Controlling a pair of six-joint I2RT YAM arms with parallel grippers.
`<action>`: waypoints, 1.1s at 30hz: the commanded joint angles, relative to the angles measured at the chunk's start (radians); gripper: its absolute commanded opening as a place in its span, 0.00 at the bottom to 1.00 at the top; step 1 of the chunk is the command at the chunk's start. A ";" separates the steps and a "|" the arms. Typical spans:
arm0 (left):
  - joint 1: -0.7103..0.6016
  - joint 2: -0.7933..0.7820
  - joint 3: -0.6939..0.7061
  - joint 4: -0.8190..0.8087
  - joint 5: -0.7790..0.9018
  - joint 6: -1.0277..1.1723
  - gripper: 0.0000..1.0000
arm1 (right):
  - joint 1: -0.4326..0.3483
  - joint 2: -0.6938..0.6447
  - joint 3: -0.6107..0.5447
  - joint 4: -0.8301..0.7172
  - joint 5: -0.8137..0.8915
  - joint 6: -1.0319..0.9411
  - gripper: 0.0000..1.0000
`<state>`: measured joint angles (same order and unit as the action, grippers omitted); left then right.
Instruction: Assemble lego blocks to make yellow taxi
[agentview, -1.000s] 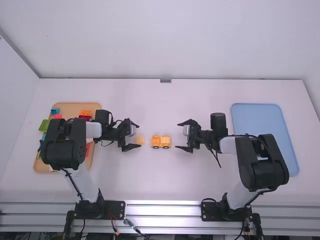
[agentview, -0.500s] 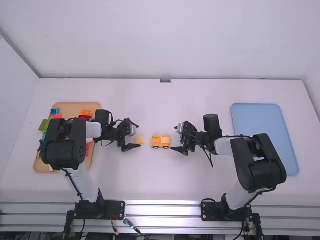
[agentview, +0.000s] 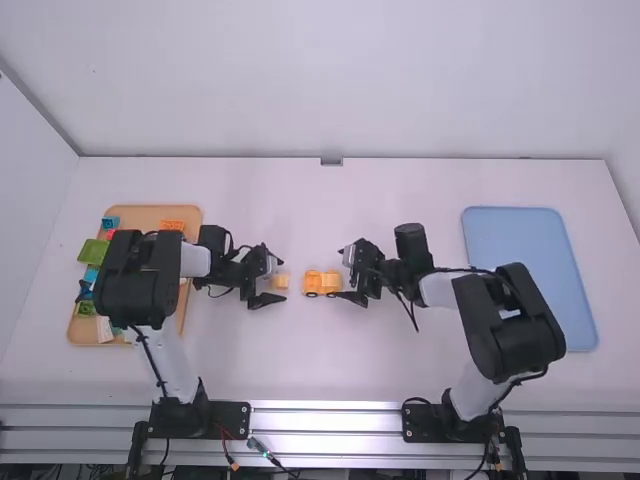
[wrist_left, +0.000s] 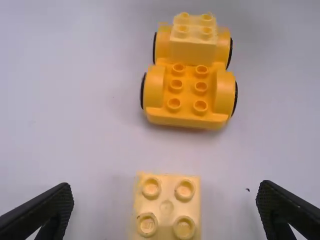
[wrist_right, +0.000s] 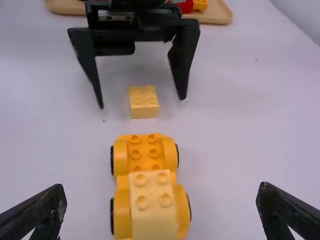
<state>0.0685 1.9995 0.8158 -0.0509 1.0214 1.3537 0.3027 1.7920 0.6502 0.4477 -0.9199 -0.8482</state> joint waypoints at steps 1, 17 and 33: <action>0.004 0.005 -0.006 0.003 0.035 0.005 0.91 | 0.005 0.061 0.037 -0.003 -0.029 0.021 0.99; -0.001 0.005 -0.014 -0.005 0.000 0.009 0.48 | 0.005 0.093 0.051 -0.002 -0.051 0.021 0.99; 0.005 0.005 -0.020 0.022 -0.001 0.003 0.32 | 0.006 0.101 0.050 -0.024 -0.022 0.021 0.99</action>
<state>0.0681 1.9999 0.8082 -0.0296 1.0092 1.3571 0.3058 1.8763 0.6796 0.4313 -0.9398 -0.8352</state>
